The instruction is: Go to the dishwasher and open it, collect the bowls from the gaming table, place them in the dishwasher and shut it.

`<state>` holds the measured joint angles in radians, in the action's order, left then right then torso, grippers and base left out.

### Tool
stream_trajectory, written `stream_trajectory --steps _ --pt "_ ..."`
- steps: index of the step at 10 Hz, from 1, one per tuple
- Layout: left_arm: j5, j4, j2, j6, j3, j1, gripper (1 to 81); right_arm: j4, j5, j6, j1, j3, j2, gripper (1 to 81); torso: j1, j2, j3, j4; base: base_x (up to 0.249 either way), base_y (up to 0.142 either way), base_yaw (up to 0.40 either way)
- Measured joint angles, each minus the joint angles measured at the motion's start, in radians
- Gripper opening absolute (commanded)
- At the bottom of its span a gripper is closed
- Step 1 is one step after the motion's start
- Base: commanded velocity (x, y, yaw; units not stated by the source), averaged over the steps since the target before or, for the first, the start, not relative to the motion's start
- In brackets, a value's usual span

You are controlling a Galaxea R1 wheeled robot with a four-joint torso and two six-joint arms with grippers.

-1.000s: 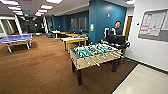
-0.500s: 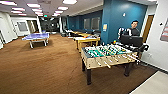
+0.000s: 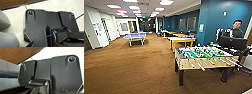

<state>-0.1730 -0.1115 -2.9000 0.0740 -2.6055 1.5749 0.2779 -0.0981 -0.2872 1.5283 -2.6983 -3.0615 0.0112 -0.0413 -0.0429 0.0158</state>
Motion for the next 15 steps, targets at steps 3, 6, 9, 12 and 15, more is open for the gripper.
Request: stream_trajectory --steps 3,6,9,12,15 --pt "-0.002 0.0 0.001 0.0 0.0 -0.004 81.1 0.002 0.001 0.0 -0.002 0.0 0.0 81.1 0.0 0.0 0.0 0.0 0.0 0.0 0.066" --pt "-0.002 0.0 0.0 0.0 0.0 -0.003 81.1 0.002 0.001 0.0 0.0 0.0 0.0 81.1 0.0 0.0 0.0 0.0 -0.026 -0.02 0.0" --pt "-0.003 0.001 0.0 0.0 0.0 -0.011 81.1 0.002 -0.006 0.001 0.001 0.0 0.001 81.1 -0.001 0.0 0.0 0.0 -0.024 0.0 0.0" --pt "0.0 0.001 -0.009 0.001 0.0 0.003 81.1 0.003 0.005 0.003 0.0 0.0 0.0 81.1 -0.001 0.0 0.0 0.0 0.0 0.0 0.0" --pt "-0.003 0.001 -0.005 0.001 -0.001 -0.003 81.1 0.003 0.002 0.003 0.001 0.0 -0.001 81.1 -0.001 0.0 0.0 0.0 0.0 0.0 0.0"
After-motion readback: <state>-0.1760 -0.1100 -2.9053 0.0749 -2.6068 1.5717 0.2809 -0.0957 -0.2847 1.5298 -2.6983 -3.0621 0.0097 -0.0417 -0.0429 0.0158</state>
